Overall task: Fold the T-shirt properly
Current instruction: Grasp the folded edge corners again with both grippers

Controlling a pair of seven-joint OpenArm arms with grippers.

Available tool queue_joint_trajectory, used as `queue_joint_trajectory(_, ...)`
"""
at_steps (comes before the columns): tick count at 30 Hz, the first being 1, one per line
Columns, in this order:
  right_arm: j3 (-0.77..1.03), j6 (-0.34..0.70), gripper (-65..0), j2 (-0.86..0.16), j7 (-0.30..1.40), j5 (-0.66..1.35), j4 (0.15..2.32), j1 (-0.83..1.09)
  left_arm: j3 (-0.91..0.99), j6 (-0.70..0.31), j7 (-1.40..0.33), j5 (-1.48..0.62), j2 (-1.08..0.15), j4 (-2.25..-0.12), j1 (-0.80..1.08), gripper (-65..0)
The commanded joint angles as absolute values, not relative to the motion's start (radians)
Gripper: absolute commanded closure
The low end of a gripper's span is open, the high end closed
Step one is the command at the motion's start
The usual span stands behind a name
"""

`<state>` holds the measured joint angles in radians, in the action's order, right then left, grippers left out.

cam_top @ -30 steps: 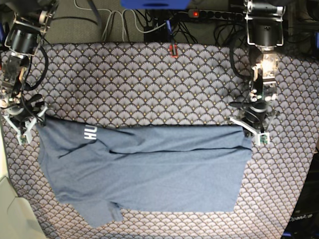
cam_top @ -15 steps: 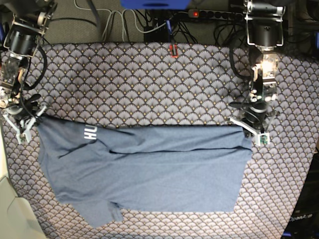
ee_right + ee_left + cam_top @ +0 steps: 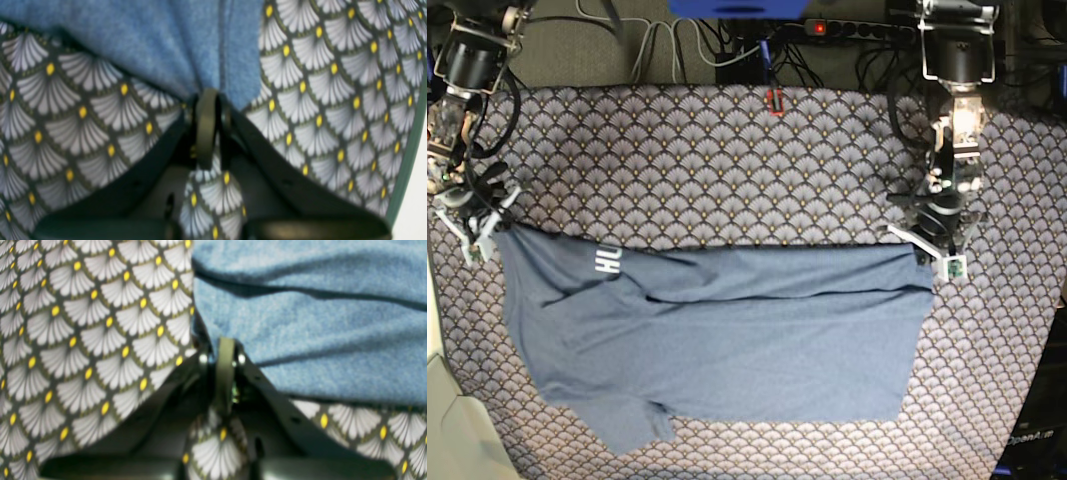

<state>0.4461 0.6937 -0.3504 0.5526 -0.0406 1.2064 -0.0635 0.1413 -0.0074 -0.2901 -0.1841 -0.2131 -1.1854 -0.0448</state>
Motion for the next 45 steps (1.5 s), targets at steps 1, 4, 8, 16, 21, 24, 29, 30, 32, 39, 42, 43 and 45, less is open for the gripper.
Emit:
queue_joint_trajectory(1,0.466,0.698,0.0,-0.369,0.561,-0.048,1.253,-0.050,0.147,-0.004,-0.268,-0.183,-0.226,-1.224,-0.050,-0.3)
queue_joint_trajectory(4,0.470,0.698,0.0,-0.360,0.562,-0.045,1.342,0.008,0.147,-0.004,-0.269,-0.182,-0.226,-1.271,-0.021,-0.3)
queue_joint_trajectory(8,0.470,0.698,0.0,-0.344,0.572,-0.019,1.461,0.087,0.148,-0.004,-0.355,-0.182,-0.226,-1.323,-0.010,-0.3)
queue_joint_trajectory(16,0.507,0.698,0.0,-0.314,0.565,0.007,1.603,0.219,0.150,-0.004,-0.429,-0.183,-0.274,-1.463,0.064,-0.3)
queue_joint_trajectory(21,0.538,0.698,0.0,-0.317,0.565,0.071,1.621,0.268,0.154,-0.004,-0.430,-0.191,-0.303,-1.491,0.114,-0.3)
queue_joint_trajectory(24,0.561,0.698,0.0,-0.317,0.564,0.084,1.621,0.278,0.223,-0.005,-0.430,-0.191,-0.298,-1.497,0.143,-0.3)
queue_joint_trajectory(29,0.582,0.698,0.0,-0.315,0.561,0.085,1.623,0.305,0.268,-0.005,-0.430,-0.191,-0.303,-1.498,0.163,-0.3)
queue_joint_trajectory(30,0.582,0.698,0.0,-0.315,0.561,0.085,1.623,0.308,0.269,-0.005,-0.430,-0.186,-0.303,-1.498,0.174,-0.3)
queue_joint_trajectory(32,0.582,0.698,0.0,-0.314,0.561,0.085,1.623,0.311,0.269,-0.005,-0.430,-0.188,-0.320,-1.503,0.193,-0.3)
queue_joint_trajectory(39,0.579,0.698,0.0,-0.309,0.561,0.087,1.635,0.354,0.268,-0.005,-0.429,-0.185,-0.323,-1.504,0.229,-0.3)
queue_joint_trajectory(42,0.581,0.698,0.0,-0.297,0.561,0.087,1.652,0.355,0.268,-0.005,-0.426,-0.185,-0.320,-1.504,0.236,-0.3)
queue_joint_trajectory(43,0.581,0.698,0.0,-0.295,0.565,0.087,1.664,0.355,0.268,-0.005,-0.426,-0.185,-0.320,-1.504,0.236,-0.3)
queue_joint_trajectory(45,0.582,0.698,0.0,-0.292,0.573,0.087,1.695,0.358,0.268,-0.005,-0.427,-0.185,-0.317,-1.504,0.234,-0.3)
